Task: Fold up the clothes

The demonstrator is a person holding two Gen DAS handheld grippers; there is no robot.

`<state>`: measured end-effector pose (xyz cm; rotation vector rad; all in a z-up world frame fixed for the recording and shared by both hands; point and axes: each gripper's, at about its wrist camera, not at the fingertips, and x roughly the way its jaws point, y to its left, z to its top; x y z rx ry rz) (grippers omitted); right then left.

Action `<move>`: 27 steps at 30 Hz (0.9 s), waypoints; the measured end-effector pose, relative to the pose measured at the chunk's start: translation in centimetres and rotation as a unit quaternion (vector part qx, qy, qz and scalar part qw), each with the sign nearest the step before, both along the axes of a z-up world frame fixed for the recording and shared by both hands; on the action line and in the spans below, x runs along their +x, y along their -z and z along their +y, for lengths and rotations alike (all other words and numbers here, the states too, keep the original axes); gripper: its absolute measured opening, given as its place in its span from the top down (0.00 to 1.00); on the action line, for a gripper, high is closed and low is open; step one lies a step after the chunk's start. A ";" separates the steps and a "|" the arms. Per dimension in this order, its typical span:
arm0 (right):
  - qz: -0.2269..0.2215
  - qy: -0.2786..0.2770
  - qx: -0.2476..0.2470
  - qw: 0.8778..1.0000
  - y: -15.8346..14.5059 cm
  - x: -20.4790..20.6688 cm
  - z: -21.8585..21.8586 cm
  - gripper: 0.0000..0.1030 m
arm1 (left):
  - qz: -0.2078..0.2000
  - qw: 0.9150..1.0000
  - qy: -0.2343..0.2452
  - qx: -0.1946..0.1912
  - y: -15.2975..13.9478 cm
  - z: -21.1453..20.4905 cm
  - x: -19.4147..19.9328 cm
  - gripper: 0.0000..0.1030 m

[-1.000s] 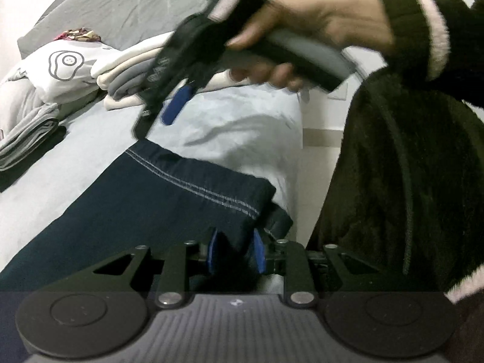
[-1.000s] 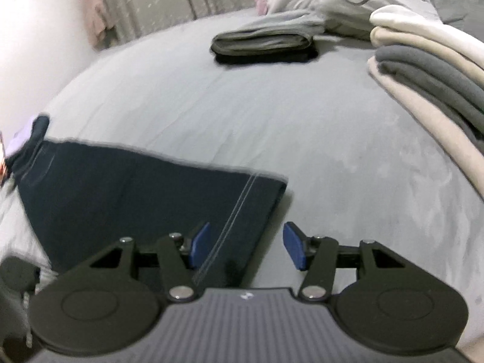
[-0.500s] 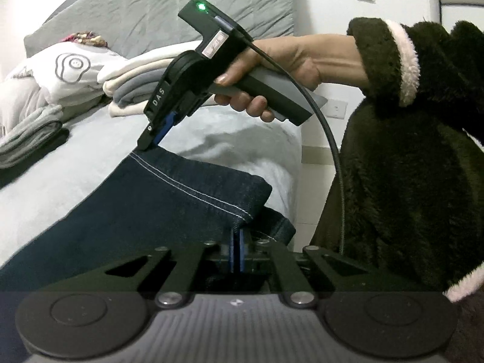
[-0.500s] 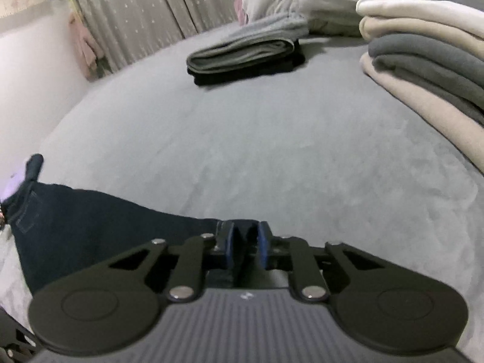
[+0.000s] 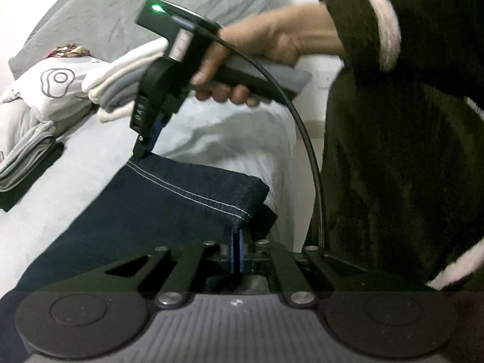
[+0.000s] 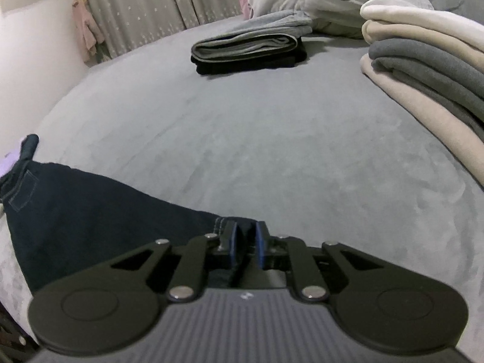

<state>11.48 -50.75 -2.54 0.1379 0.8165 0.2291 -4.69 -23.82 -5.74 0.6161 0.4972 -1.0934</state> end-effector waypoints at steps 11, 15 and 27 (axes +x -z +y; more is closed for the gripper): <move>-0.027 0.007 -0.039 0.999 -1.0 -1.0 1.1 0.52 | 0.031 0.998 -0.037 -0.035 -1.4 2.0 1.1 0.74; -0.058 0.008 -0.044 0.997 -2.3 -1.8 2.2 0.44 | 0.024 0.994 -0.098 -0.052 -2.4 5.5 1.7 0.65; -0.135 -0.191 -0.084 0.969 -3.4 -5.1 15.3 0.34 | 0.033 0.893 -0.440 -0.092 -4.3 23.7 6.0 0.57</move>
